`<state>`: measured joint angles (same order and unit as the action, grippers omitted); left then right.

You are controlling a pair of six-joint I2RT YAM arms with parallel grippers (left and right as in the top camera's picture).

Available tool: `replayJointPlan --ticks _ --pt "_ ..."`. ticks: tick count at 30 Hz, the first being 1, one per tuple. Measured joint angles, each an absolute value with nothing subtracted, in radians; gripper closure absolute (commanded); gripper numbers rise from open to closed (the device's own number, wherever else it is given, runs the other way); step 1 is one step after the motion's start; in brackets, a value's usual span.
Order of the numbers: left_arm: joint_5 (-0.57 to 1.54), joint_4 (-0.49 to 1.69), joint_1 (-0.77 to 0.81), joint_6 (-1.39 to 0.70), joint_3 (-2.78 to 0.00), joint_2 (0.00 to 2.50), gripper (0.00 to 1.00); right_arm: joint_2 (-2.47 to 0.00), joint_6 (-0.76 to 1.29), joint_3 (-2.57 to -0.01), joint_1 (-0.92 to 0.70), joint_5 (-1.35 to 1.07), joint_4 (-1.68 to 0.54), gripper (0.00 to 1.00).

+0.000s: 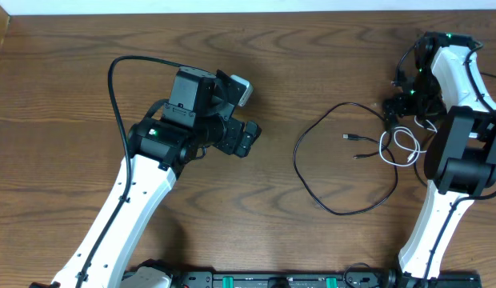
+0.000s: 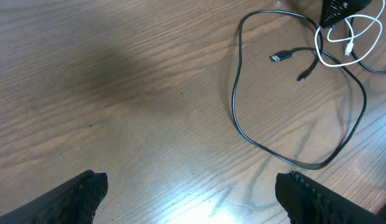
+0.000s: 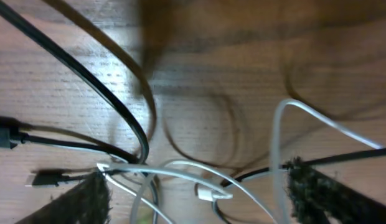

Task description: Untangle cables

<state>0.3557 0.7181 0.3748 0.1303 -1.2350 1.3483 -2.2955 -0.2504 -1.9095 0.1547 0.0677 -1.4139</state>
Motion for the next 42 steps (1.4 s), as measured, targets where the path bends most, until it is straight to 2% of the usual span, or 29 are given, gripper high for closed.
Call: replayJointPlan --ticks 3,6,7,14,18,22,26,32,36,42 --pt "0.356 0.719 0.375 0.130 -1.235 1.348 0.09 -2.296 -0.261 -1.909 0.155 0.068 -1.416 0.61" --pt "0.356 0.719 0.375 0.130 -1.235 1.348 0.09 -2.296 -0.263 -1.909 0.155 0.068 -1.417 0.97" --pt "0.356 0.719 0.375 0.130 -1.235 1.348 0.09 -2.296 -0.264 -1.909 0.155 0.065 -1.417 0.99" --pt "0.356 0.719 0.375 0.130 -1.235 1.348 0.09 -2.296 -0.262 -1.942 0.155 -0.040 -1.481 0.99" --pt "0.356 0.719 0.375 0.130 -1.235 1.348 0.09 -2.298 -0.263 -2.127 0.155 -0.129 -1.594 0.99" --pt "0.356 0.720 0.375 0.130 -1.235 1.348 0.09 -2.272 -0.263 -2.351 0.154 -0.224 -1.615 0.99" --pt "0.355 0.721 0.375 0.130 -1.235 1.348 0.09 -2.198 -0.253 -2.481 0.155 -0.324 -1.596 0.99" --pt "0.355 0.721 0.375 0.130 -1.235 1.348 0.09 -2.045 -0.163 -2.549 0.159 -0.347 -1.464 0.99" --pt "0.355 0.721 0.375 0.130 -1.235 1.348 0.09 -1.944 -0.122 -2.567 0.176 -0.302 -1.348 0.99" --pt "0.355 0.721 0.375 0.130 -1.235 1.348 0.09 -1.925 -0.104 -2.576 0.181 -0.197 -1.313 0.99"
